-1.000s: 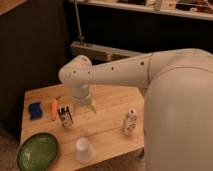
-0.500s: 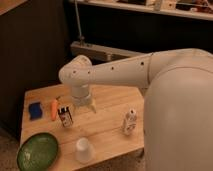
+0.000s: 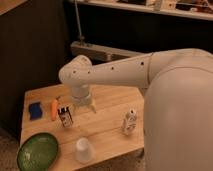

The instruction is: Knock the bottle over

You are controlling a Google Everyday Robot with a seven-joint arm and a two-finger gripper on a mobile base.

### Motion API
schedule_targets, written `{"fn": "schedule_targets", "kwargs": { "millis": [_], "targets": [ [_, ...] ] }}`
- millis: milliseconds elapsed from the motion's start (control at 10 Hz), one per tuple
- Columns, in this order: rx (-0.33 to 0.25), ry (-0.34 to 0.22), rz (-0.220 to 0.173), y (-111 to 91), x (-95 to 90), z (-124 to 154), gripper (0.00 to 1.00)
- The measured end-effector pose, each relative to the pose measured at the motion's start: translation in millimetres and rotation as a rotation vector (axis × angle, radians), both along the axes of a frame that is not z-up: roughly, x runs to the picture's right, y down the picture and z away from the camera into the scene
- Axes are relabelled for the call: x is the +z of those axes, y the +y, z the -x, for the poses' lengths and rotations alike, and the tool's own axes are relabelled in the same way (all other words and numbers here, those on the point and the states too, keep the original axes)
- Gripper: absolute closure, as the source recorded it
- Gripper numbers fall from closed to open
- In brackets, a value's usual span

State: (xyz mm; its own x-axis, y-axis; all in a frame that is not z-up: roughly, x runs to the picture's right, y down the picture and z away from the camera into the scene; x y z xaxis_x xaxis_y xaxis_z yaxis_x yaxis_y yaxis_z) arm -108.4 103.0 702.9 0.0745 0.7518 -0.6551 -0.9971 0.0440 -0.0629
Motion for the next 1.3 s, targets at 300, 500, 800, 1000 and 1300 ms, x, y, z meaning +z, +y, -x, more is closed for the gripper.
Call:
{"fn": "schedule_targets", "kwargs": {
  "millis": [300, 500, 800, 1000, 1300],
  "targets": [
    [0.0, 0.0, 0.0, 0.0, 0.0, 0.0, 0.35],
    [0.002, 0.002, -0.002, -0.5, -0.6, -1.6, 0.35],
    [0.055, 0.063, -0.075, -22.3, -9.5, -35.5, 0.35],
    [0.094, 0.1, -0.133, -52.4, -18.6, -81.0, 0.38],
    [0.211, 0.169, -0.203, -98.9, -31.2, -186.5, 0.69]
  ]
}}
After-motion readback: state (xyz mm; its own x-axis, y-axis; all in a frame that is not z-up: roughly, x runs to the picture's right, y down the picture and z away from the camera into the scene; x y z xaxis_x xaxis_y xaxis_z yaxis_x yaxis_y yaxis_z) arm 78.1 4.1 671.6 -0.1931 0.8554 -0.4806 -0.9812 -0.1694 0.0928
